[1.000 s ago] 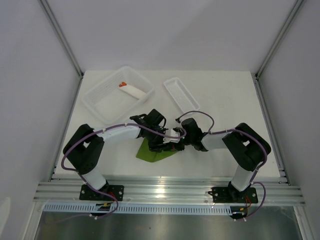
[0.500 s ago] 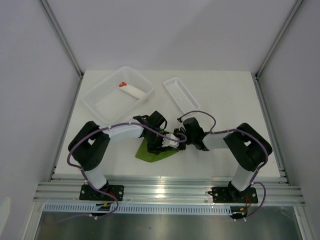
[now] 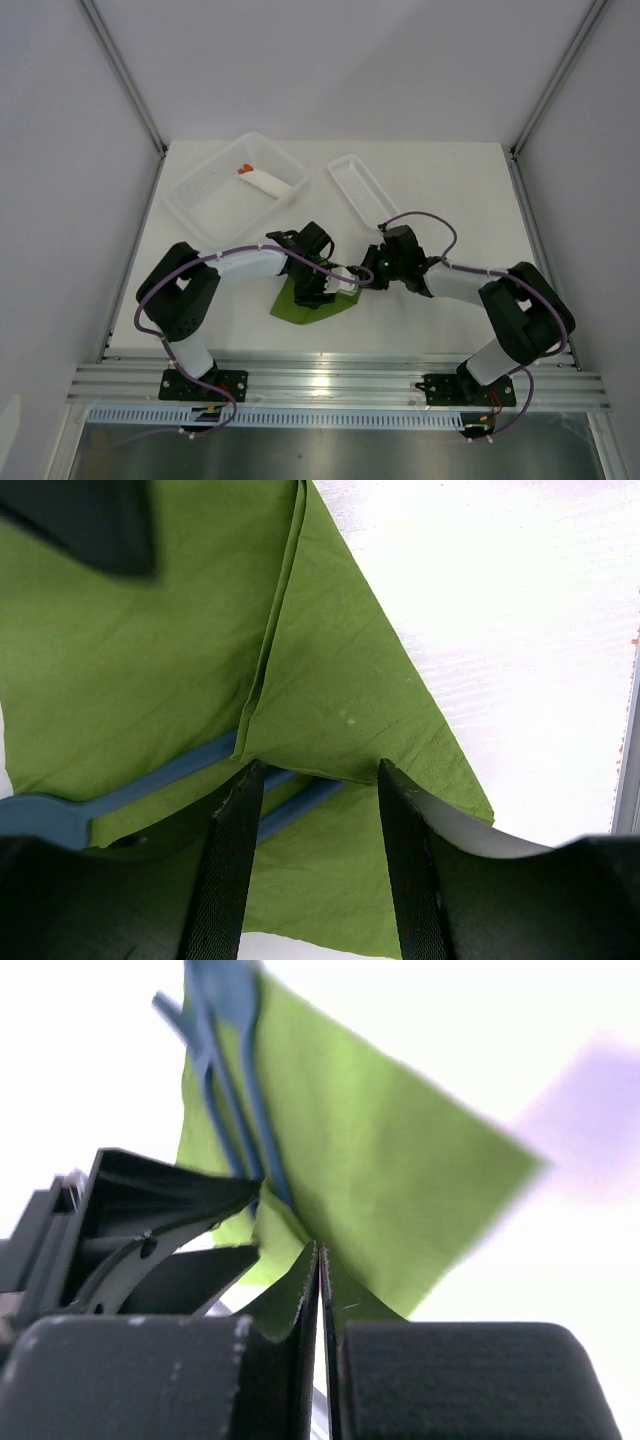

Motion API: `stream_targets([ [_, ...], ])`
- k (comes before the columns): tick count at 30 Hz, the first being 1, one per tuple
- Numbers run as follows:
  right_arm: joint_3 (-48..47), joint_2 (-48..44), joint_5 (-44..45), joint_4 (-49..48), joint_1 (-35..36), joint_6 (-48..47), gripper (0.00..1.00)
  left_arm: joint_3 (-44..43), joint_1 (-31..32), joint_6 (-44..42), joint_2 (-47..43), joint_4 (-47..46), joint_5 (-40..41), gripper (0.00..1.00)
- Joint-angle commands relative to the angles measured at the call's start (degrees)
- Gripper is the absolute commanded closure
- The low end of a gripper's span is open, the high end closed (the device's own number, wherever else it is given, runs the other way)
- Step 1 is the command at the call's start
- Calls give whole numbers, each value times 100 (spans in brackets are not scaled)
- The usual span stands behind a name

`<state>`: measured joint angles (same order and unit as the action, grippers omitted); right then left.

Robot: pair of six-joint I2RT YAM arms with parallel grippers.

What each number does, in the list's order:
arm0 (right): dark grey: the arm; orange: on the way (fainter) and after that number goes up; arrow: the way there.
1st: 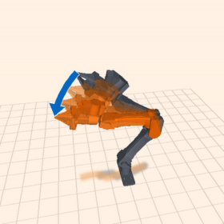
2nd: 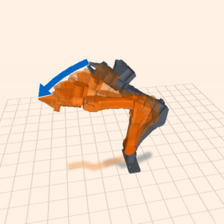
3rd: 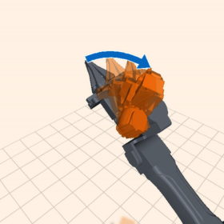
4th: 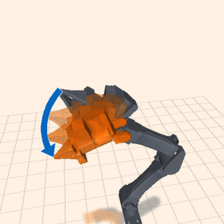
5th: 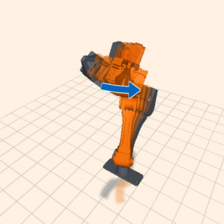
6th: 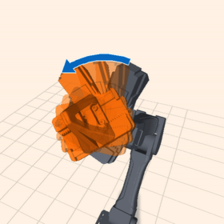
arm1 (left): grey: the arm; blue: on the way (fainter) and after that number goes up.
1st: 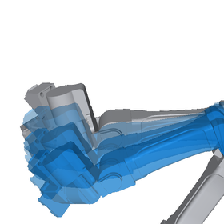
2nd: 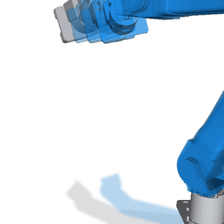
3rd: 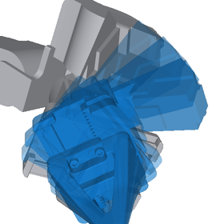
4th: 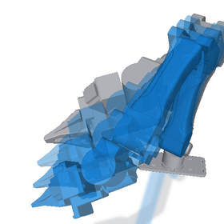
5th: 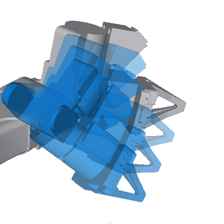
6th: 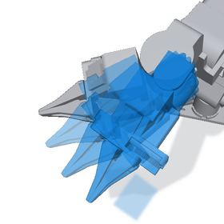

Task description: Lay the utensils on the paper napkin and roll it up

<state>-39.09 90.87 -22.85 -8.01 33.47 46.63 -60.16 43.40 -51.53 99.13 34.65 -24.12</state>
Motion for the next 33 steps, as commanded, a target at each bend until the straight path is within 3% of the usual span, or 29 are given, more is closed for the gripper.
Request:
stream_targets([
  [1, -29, -526, 1218, 1227, -253, -40, 95, -171, 55, -33, 18, -46, -31, 46],
  [4, 15, -807, 1895, 1826, -482, -31, 95, -136, 55, -42, 18, -55, -23, 46],
  [8, 103, -668, 1961, 2032, -517, -137, 97, -154, 55, -33, 18, -38, -40, 46],
  [18, 648, 149, 1222, 881, -421, 399, 98, -206, 55, 55, 1, 15, -93, 46],
  [33, 1580, 765, 353, -1789, -588, 1498, 99, -128, 55, 73, 1, 6, -84, 46],
])
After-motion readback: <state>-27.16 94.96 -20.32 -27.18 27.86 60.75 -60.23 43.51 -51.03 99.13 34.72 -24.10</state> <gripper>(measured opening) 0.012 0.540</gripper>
